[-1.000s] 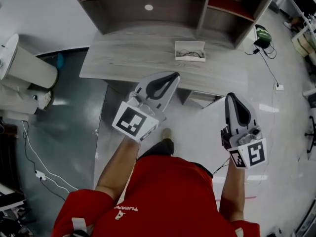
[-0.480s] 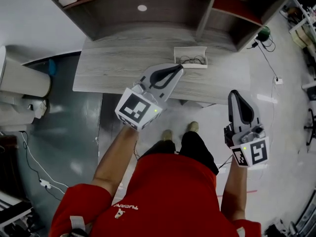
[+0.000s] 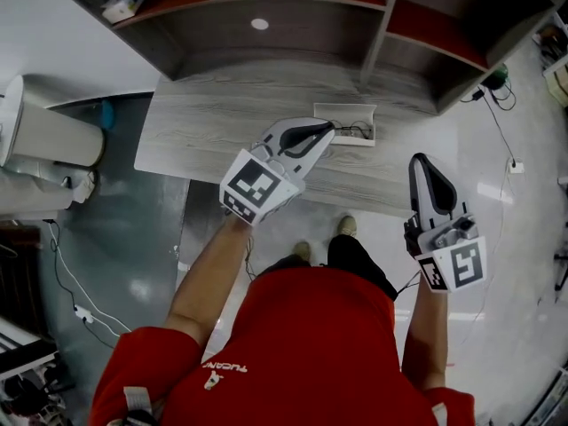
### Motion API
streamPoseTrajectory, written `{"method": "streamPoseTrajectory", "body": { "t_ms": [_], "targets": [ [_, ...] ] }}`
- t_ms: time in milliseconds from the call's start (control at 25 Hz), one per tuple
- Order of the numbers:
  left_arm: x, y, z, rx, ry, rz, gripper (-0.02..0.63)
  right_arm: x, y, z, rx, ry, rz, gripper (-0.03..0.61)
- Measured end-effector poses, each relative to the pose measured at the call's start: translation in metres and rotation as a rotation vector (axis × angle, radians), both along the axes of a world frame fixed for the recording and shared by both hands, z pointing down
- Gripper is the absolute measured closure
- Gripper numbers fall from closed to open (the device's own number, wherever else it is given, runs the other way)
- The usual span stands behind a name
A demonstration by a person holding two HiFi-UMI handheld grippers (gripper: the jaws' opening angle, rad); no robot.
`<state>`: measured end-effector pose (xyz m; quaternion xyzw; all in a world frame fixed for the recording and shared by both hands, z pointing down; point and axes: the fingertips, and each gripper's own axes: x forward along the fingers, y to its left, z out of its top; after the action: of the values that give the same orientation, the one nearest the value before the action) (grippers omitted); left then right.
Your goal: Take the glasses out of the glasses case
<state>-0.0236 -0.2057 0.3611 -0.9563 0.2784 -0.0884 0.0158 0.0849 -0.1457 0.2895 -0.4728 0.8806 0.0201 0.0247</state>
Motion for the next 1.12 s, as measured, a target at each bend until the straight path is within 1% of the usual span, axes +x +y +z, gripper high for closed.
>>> {"method": "streamPoseTrajectory", "body": {
  "t_ms": [200, 400, 520, 720, 880, 960, 1120],
  "targets": [
    [0.026, -0.025, 0.022, -0.069, -0.078, 0.015, 0.601, 0.022, -0.035, 0.006, -0.002, -0.012, -0.069, 0.574],
    [0.043, -0.045, 0.054, -0.122, -0.210, 0.038, 0.601, 0.046, -0.060, 0.006, -0.005, -0.014, -0.113, 0.574],
    [0.052, -0.052, 0.073, -0.161, -0.275, 0.074, 0.601, 0.056, -0.069, 0.007, -0.009, -0.014, -0.119, 0.574],
    [0.061, -0.059, 0.110, -0.224, -0.414, 0.160, 0.597, 0.063, -0.080, 0.011, -0.020, -0.011, -0.092, 0.574],
    [0.063, -0.059, 0.139, -0.278, -0.525, 0.249, 0.516, 0.064, -0.083, 0.011, -0.025, -0.004, -0.061, 0.575],
    [0.064, -0.060, 0.151, -0.296, -0.573, 0.291, 0.497, 0.066, -0.084, 0.014, -0.034, 0.005, -0.046, 0.574],
    [0.066, -0.061, 0.173, -0.324, -0.638, 0.359, 0.477, 0.071, -0.085, 0.023, -0.053, 0.001, -0.015, 0.574]
  ]
}}
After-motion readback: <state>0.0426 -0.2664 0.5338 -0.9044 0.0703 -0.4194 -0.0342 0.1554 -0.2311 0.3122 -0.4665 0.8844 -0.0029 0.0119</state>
